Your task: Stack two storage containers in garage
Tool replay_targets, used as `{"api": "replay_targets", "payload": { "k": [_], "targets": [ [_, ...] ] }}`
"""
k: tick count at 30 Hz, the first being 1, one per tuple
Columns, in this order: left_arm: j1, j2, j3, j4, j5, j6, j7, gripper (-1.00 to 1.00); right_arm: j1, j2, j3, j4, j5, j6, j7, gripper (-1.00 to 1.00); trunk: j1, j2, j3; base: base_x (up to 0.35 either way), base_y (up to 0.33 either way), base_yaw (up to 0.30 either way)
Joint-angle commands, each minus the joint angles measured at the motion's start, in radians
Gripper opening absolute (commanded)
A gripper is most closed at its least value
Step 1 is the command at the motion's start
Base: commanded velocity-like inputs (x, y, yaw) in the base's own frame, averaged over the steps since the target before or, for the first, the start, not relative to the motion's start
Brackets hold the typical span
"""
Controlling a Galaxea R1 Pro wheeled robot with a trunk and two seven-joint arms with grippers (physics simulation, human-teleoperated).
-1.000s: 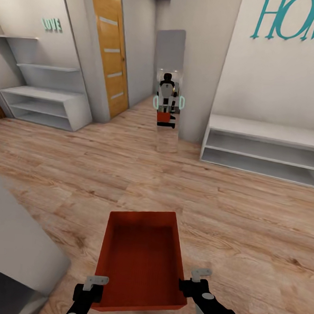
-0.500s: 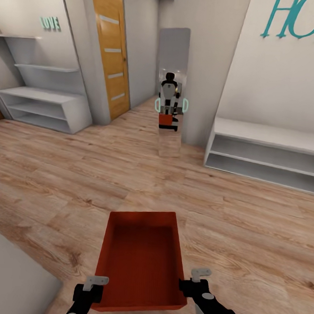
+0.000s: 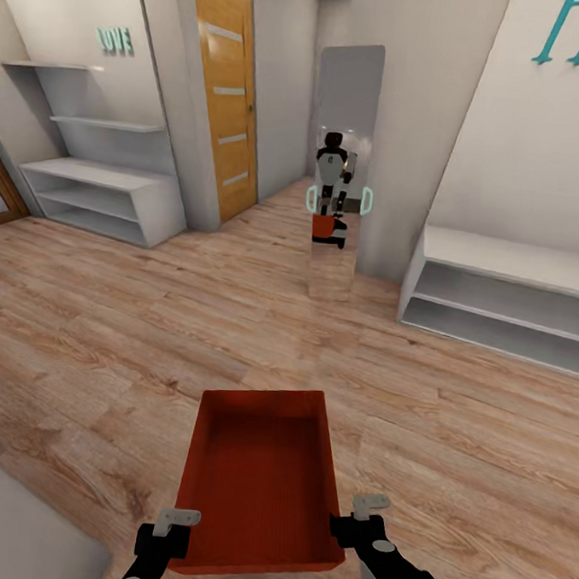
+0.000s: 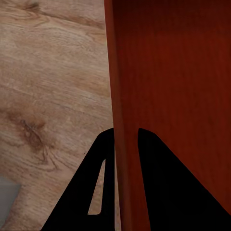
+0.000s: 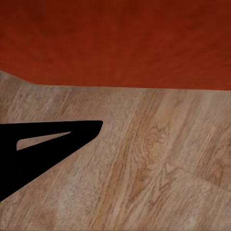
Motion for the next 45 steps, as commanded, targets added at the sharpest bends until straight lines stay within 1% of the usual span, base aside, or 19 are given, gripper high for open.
{"api": "replay_targets", "payload": {
  "k": [1,25,45],
  "targets": [
    [0.000,0.001,0.008,0.002,-0.002,-0.004,0.014,-1.00,-0.001,-0.004,-0.009,0.000,0.005,-0.003,-0.013,-1.00,0.001,0.000,-0.001,0.346,0.000,0.015],
    [0.000,0.001,0.008,0.002,-0.002,-0.004,0.014,-1.00,-0.001,-0.004,-0.009,0.000,0.005,-0.003,-0.013,-1.00,0.001,0.000,-0.001,0.346,0.000,0.001],
    [0.000,0.001,0.008,0.002,-0.002,-0.004,0.014,-1.00,-0.001,-0.004,-0.009,0.000,0.005,-0.003,-0.013,-1.00,0.001,0.000,-0.009,0.346,0.000,0.077]
  ]
}}
